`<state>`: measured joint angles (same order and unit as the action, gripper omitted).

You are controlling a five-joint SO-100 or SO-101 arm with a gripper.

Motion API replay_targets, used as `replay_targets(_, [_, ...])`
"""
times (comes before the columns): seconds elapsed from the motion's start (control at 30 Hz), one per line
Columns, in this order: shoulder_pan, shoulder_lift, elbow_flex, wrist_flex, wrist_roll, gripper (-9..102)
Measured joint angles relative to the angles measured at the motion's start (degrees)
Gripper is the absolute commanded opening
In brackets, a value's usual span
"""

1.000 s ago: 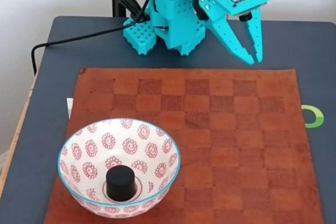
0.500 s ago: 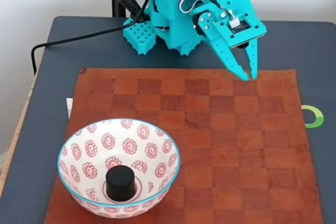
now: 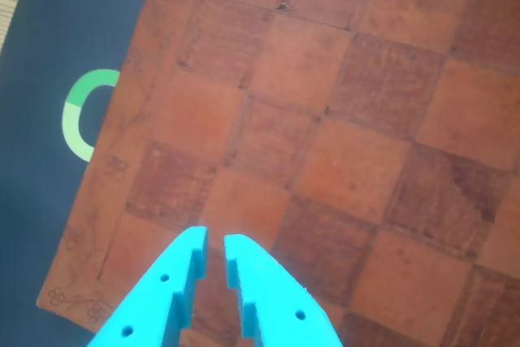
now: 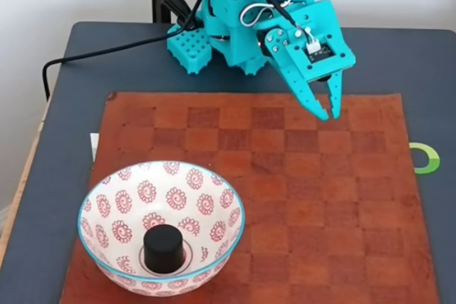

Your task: Grasp a black cylinder and put it in the bin.

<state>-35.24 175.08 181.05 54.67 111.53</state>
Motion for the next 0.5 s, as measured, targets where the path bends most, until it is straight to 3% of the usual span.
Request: replay_targets(0.5, [11.8, 0.0, 0.0, 4.3, -0.4, 0])
